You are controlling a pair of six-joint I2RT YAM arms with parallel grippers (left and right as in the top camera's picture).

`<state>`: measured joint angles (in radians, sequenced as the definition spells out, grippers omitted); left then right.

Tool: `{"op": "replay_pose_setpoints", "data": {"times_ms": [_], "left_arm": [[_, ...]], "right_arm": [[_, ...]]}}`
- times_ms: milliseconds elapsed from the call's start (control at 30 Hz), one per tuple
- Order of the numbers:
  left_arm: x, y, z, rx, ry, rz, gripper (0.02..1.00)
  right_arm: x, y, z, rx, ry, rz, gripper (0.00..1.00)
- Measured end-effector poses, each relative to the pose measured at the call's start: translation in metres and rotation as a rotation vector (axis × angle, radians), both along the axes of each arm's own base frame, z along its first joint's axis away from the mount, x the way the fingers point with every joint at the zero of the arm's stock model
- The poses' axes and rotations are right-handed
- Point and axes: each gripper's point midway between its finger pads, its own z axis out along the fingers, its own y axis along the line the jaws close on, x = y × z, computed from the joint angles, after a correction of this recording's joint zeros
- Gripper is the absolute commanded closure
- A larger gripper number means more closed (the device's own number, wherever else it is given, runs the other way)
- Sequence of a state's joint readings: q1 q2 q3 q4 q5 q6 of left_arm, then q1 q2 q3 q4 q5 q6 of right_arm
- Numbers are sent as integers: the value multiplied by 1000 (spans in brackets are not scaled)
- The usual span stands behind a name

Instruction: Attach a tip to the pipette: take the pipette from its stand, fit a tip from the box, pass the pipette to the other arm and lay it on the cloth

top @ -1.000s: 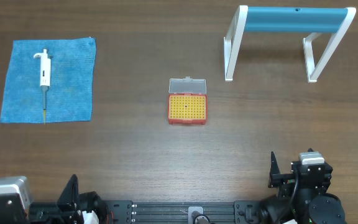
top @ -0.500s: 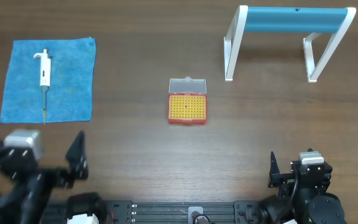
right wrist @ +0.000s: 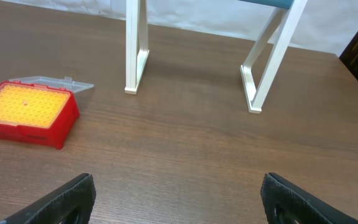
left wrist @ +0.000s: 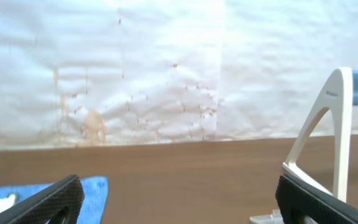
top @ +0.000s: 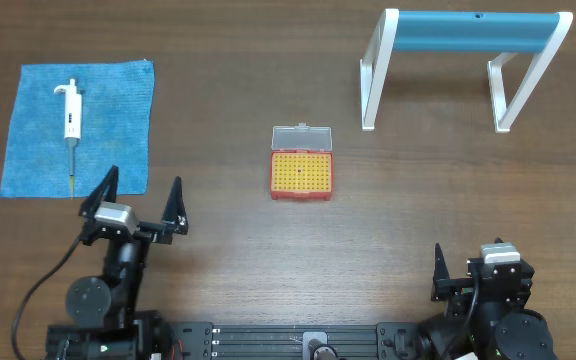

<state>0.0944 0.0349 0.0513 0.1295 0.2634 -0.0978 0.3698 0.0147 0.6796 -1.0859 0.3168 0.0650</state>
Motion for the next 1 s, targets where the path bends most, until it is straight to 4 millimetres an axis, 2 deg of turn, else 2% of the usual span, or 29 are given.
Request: {"op": "replay_pose_setpoints", "data": {"times_ms": [200, 400, 1000], "left_arm": [[4, 14, -23, -71, 66, 72, 23], [6, 21, -65, -114, 231, 132, 23], [6, 25, -65, -115, 228, 159, 23]], "right_arm": [[0, 0, 0, 0, 0, 0, 141], [0, 0, 0, 0, 0, 0, 139], [0, 0, 0, 0, 0, 0, 139]]}}
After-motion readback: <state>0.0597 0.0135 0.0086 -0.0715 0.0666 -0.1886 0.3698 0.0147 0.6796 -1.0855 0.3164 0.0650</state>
